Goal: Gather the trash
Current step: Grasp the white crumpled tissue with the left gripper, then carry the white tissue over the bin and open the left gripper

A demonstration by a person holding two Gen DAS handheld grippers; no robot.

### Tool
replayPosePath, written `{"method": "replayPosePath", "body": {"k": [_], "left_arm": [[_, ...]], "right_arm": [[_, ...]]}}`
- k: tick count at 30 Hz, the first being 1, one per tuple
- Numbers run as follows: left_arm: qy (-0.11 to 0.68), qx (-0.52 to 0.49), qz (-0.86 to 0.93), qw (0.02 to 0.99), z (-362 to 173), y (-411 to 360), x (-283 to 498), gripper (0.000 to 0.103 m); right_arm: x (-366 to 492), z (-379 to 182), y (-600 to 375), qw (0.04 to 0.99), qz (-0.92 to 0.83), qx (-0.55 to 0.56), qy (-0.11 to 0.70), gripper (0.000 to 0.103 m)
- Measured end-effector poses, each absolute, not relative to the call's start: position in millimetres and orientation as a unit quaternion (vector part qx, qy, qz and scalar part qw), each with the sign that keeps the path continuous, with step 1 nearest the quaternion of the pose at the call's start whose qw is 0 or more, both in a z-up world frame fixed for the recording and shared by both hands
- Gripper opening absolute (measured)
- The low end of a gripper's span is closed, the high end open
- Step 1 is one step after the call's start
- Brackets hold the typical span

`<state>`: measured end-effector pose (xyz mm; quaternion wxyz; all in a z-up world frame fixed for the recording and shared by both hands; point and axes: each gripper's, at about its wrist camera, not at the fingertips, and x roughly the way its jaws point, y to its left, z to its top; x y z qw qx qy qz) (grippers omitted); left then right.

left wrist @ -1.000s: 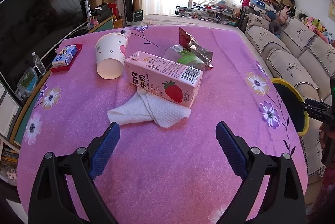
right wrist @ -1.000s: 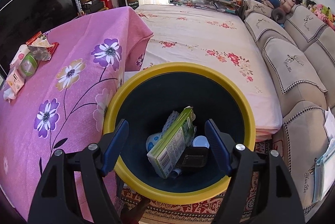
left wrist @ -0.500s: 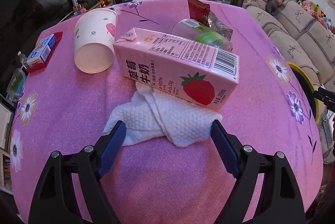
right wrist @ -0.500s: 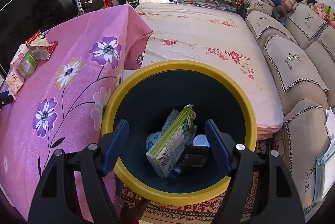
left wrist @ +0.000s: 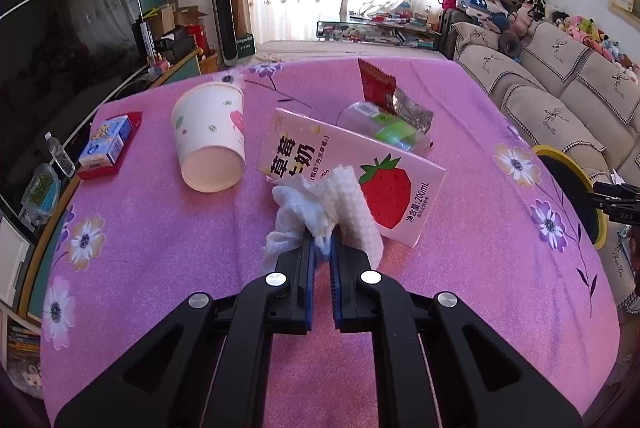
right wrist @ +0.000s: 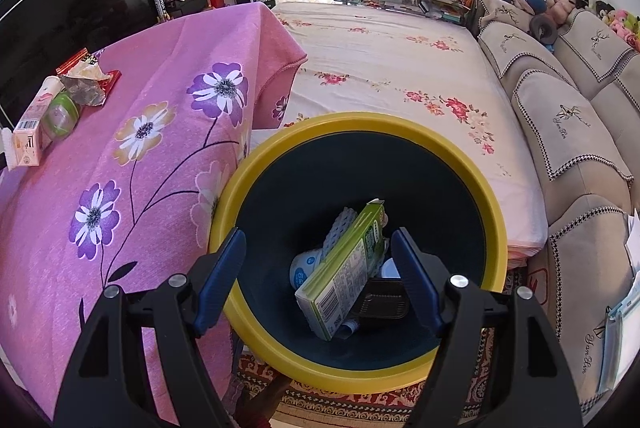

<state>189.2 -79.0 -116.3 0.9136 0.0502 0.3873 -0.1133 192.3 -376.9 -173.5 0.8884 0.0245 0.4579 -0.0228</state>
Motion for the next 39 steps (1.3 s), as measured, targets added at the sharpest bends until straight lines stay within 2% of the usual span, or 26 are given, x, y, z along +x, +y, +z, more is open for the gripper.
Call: {"method": "replayPosePath", "body": {"k": [13, 21, 29, 39], "left_arm": [[0.307, 0.044, -0.111, 0.944, -20.9, -68.6, 142.0, 0.007], [0.298, 0.054, -0.159, 0.940, 7.8, -98.9, 121.2, 0.007], [0.289, 0.076, -0.221, 0.928, 18.2, -162.8, 118.4, 0.007], [0.295, 0.100, -0.303, 0.901, 5.9, -285.1, 136.4, 0.008]], "right_arm": [[187.8, -170.4, -373.0, 0.891, -0.019, 0.028, 0.452, 0.071], [177.6, -159.3, -379.8, 0.899, -0.021, 0.035, 0.437, 0.071], [158.7, -148.6, -398.9, 0.905, -0.036, 0.046, 0.422, 0.071], [123.6, -142.8, -444.3, 0.909, -0.071, 0.068, 0.406, 0.071]]}}
